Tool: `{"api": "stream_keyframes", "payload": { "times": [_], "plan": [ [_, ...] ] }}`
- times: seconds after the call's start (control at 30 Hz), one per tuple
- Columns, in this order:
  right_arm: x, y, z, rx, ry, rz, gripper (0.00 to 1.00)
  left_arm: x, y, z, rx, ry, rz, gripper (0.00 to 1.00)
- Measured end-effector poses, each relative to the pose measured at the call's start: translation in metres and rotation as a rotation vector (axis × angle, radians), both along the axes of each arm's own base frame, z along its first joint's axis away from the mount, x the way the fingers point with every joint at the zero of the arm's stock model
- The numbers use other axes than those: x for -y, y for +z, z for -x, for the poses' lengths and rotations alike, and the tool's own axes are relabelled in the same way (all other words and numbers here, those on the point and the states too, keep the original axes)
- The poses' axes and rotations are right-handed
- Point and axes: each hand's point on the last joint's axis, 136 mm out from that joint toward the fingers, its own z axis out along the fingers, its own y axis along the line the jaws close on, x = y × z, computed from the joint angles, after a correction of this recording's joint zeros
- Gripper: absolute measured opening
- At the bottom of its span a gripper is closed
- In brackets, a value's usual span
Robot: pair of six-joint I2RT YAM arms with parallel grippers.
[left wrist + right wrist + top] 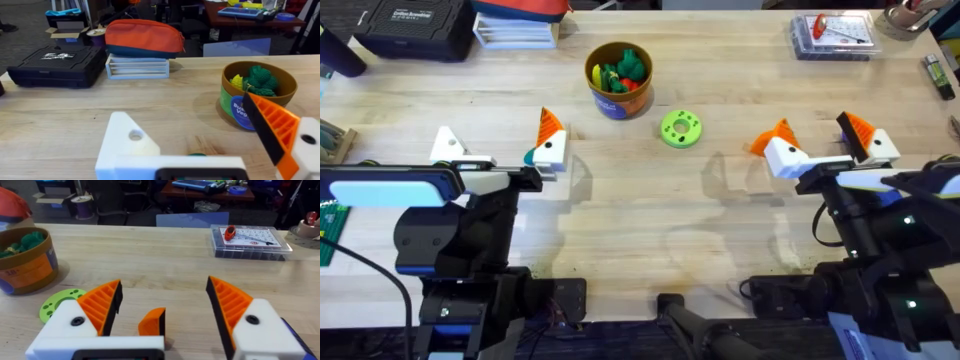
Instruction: Pick up the gripper from the table and insert it into the empty holder that is missing its gripper. Then pick up a screw, insert it into the mounting hole, and use the screwdriver to tighten it. Finally, clean up the table by picking up the vegetable and placing it into the bucket.
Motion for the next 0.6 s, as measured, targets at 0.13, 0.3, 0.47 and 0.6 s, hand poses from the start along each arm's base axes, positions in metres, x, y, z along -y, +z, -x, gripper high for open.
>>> {"api": "stream_keyframes", "payload": {
  "times": [0.13,0.3,0.47,0.6],
  "plan": [
    [0.0000,-0.0015,0.0002,-0.007,0.000,0.000,0.992,0.0000,-0.0001,0.0000,0.000,0.000,0.000,0.985],
    [0.0001,-0.0021,0.0003,-0.010,-0.001,0.000,0.992,0.0000,-0.0001,0.0000,0.000,0.000,-0.001,0.985],
    [0.0009,-0.0014,0.0002,-0.007,-0.005,0.000,0.992,0.0000,0.0001,0.0000,0.000,0.000,-0.002,0.986],
    [0.0012,-0.0041,0.0010,-0.024,-0.009,-0.017,0.992,0.0000,0.0054,0.0002,0.018,0.000,-0.002,0.986]
  ]
}}
